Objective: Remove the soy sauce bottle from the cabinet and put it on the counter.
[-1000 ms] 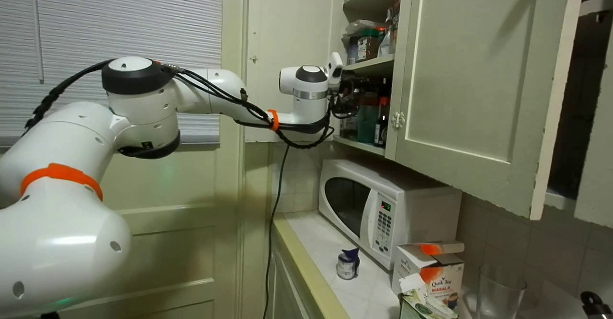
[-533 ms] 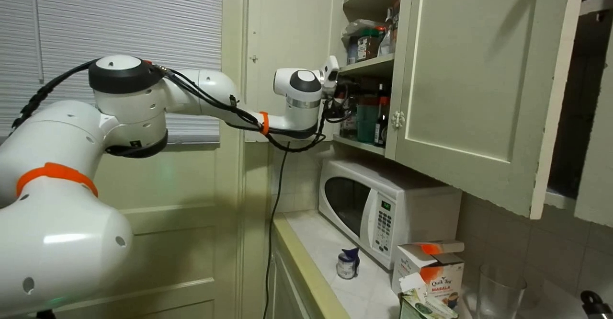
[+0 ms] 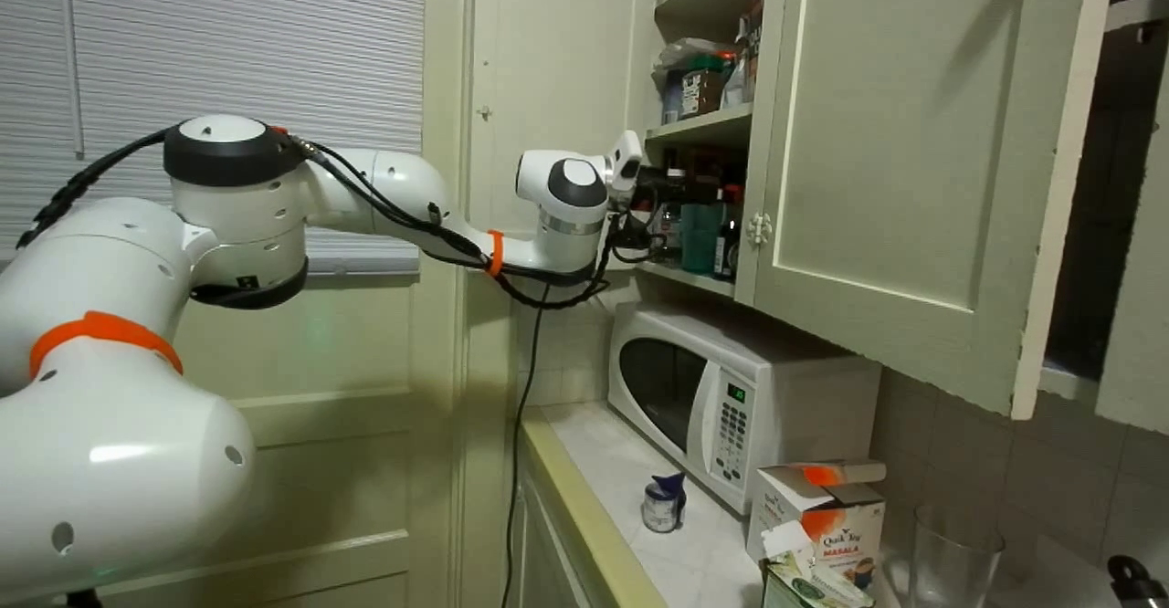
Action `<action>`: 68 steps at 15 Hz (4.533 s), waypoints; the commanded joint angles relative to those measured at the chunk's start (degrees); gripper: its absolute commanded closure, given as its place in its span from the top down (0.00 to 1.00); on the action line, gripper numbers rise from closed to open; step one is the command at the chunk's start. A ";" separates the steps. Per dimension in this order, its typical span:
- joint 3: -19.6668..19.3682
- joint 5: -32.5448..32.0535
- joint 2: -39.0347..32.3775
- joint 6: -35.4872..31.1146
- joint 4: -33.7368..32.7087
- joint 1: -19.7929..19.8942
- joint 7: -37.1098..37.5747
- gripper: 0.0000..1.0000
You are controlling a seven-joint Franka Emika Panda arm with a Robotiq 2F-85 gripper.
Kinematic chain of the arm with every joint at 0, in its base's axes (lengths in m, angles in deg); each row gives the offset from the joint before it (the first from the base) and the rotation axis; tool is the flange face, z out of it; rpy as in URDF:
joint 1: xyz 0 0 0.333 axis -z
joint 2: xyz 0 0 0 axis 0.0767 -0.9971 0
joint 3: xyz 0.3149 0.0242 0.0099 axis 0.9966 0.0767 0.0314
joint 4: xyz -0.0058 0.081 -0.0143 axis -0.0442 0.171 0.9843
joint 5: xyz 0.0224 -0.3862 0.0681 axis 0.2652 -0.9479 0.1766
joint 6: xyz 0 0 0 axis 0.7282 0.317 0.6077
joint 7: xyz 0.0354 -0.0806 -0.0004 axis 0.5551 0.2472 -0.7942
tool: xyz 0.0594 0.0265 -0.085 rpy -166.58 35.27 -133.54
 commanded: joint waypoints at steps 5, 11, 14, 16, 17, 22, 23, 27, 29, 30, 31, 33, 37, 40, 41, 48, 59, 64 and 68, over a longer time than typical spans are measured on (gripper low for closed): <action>1.14 8.30 4.88 -5.80 0.24 3.01 -0.60 0.62; 2.03 11.35 6.22 -7.87 -0.87 5.28 -0.74 0.59; 2.53 12.11 6.59 -8.82 -2.05 6.23 -0.97 0.64; 2.92 12.55 6.73 -9.58 -2.73 6.78 -1.12 0.66; 3.06 12.72 6.77 -9.72 -3.04 6.98 -1.22 0.65; 2.96 13.21 7.69 -9.96 -4.50 8.26 -1.33 0.55; 2.93 13.27 7.78 -9.86 -4.81 8.49 -1.37 0.56; 2.88 13.59 8.29 -9.67 -5.65 9.28 -1.48 0.55; 2.87 13.70 8.43 -9.52 -5.94 9.59 -1.48 0.52; 2.88 13.77 8.52 -9.54 -6.06 9.74 -1.50 0.48; 2.86 13.83 8.64 -9.54 -6.05 9.80 -1.56 0.29; 2.85 13.64 8.19 -9.06 -5.82 9.48 -2.07 0.12; 1.27 13.66 7.31 -7.29 -5.64 8.23 -2.97 0.12; 0.49 12.59 3.71 -6.52 -3.93 5.61 -4.97 0.12; 0.54 12.00 2.14 -6.63 -2.73 4.24 -6.03 0.12; -1.05 9.50 -15.48 -9.96 15.10 -16.05 -21.31 0.12; -16.95 13.85 -11.66 -13.71 42.24 -46.27 -27.28 0.12; -2.19 26.55 0.24 -22.72 46.95 -36.70 -19.61 0.12; 10.49 36.32 10.07 -19.60 45.19 -28.74 -9.66 0.12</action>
